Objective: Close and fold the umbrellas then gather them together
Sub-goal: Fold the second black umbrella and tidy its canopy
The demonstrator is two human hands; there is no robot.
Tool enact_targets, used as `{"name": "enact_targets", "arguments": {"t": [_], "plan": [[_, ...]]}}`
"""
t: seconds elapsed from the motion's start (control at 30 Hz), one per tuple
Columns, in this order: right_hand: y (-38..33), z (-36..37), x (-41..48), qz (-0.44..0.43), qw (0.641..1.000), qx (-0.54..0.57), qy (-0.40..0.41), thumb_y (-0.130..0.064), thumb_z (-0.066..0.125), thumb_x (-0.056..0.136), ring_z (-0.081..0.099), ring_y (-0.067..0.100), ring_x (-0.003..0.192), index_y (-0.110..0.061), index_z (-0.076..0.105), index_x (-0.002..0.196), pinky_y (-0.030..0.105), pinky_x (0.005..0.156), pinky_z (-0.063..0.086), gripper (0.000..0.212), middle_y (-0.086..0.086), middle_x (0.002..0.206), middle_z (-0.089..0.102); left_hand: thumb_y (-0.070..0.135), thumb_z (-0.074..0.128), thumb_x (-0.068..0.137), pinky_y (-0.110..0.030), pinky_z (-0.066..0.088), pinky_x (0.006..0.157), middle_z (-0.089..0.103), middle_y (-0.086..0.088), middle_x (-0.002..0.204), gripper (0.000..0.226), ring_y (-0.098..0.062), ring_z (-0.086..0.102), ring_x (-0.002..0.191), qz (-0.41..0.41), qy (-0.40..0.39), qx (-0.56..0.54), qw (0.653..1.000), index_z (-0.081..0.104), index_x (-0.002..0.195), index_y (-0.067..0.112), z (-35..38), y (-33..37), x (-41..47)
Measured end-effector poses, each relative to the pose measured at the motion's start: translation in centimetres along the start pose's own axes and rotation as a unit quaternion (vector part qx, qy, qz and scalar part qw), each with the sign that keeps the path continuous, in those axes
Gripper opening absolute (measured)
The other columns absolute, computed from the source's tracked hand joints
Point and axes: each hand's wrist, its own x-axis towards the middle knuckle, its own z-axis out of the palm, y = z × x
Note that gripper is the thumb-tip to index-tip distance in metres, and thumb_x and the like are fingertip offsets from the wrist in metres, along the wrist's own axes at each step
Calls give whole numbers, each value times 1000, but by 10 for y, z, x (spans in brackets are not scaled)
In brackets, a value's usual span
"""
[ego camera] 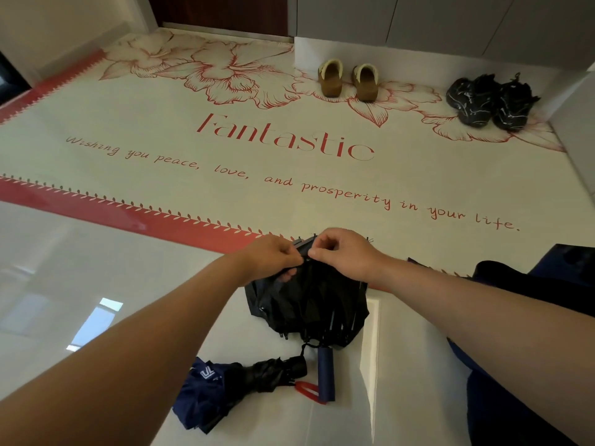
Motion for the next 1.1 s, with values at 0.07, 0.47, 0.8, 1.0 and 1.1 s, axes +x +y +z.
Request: {"name": "enact_targets", "arguments": {"t": [0.07,0.47,0.8,1.0,1.1], "plan": [[12,6,-8,55,994,-8,99,-21,61,93,57,17,97,-23,58,108,29,80,47,16,0,114,50,10,55,95,-24,46,52,57,-11,61,21,-22,54,51,-34,-16,-8,999,56,75,7,-5,-10,3],[67,84,-20,273,960,-17,-52,-43,96,52,32,28,143,-17,-5,159,39,119,33,149,8,156,24,9,44,96,-26,46,68,64,2,81,26,-20,61,77,-19,56,135,989,66,105,20,0,-69,23],[77,126,-20,208,976,-24,65,-20,91,68,39,33,139,-31,-27,154,41,113,38,146,11,153,24,-2,54,83,-28,52,50,69,-6,79,19,-15,66,64,34,143,139,979,57,84,16,-10,-81,17],[81,117,-11,154,982,43,100,-10,77,80,49,25,133,-42,-7,156,38,112,43,118,0,152,37,9,58,87,-31,43,62,68,2,72,6,-19,59,71,-16,128,52,990,58,81,11,-5,-76,21],[81,106,-8,149,978,62,135,-4,71,82,59,26,120,-37,6,155,37,101,52,103,3,138,54,23,62,93,-29,44,63,68,10,61,19,-15,54,61,-16,151,6,988,64,85,6,-6,-68,22]]}}
